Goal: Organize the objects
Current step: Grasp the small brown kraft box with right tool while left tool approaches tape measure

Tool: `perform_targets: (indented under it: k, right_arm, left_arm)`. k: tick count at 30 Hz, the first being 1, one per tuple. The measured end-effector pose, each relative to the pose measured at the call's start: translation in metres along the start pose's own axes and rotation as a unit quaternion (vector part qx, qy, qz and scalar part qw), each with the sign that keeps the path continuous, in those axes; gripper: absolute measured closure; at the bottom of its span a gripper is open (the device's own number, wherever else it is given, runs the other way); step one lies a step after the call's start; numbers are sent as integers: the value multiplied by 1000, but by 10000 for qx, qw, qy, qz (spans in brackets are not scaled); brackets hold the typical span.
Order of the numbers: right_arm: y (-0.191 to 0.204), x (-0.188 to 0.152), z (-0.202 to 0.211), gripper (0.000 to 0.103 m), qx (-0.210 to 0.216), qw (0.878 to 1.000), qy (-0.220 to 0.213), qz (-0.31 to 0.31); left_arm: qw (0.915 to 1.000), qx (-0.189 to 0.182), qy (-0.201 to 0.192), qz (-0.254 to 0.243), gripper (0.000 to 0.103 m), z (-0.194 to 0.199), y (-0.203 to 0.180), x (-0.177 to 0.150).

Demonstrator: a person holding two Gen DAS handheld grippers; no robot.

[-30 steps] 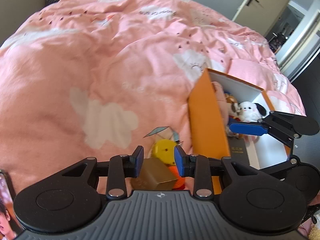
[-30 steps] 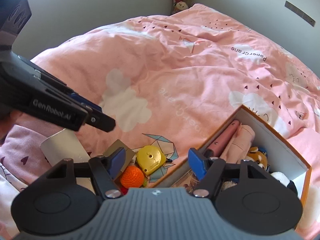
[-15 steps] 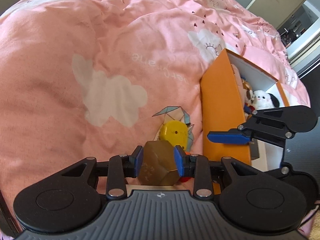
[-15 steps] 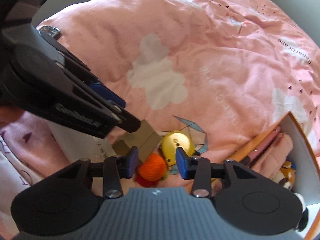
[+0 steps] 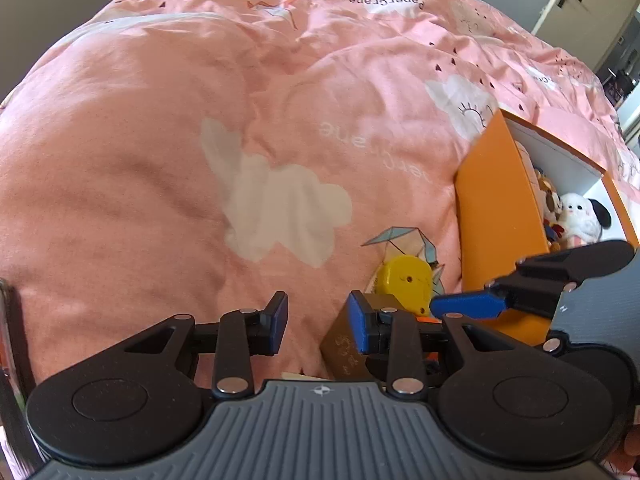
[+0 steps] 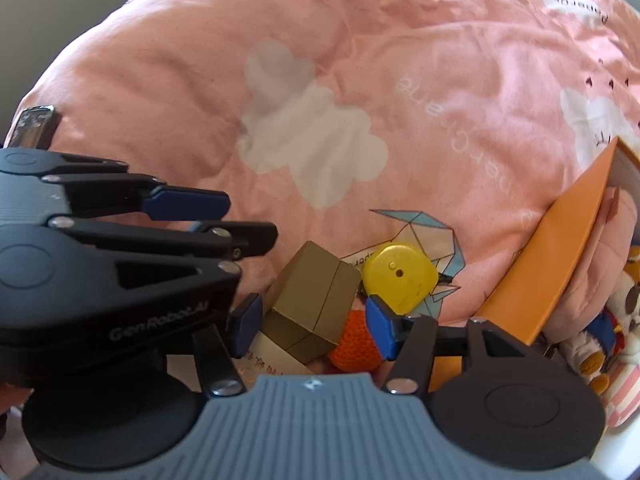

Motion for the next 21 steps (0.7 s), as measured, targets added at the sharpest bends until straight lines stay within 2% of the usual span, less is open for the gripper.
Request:
perform_targets:
  k: [6,12,16,21]
  right_arm:
    - [-6,4,-15,43,161,9988,328,-312]
    - [-10,6,-22,45,289,9975,459,-450]
    - [-8,6,-19,46,262,9980,438,-386]
    - [-4,2,-7,47,200,9996,203,-68]
  left_arm:
    - [9998,-1,-89,177,66,2,11,4]
    - [9997,-85,-37,240,66,-1,15,3]
    - [9995,-174,2,282,66,-2,15,2]
    - [9991,-239,-12,355,66,0,16,3]
Point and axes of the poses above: each gripper's, at about its wrist camera, not at the fingertips, and z roughly against the way its jaws point, y to its left, x to its top, the point moved 7 cm from there along -z, roughly the way its jaws point, and after that the axes turned 3 degrees about -z, right-handed, at the moved point
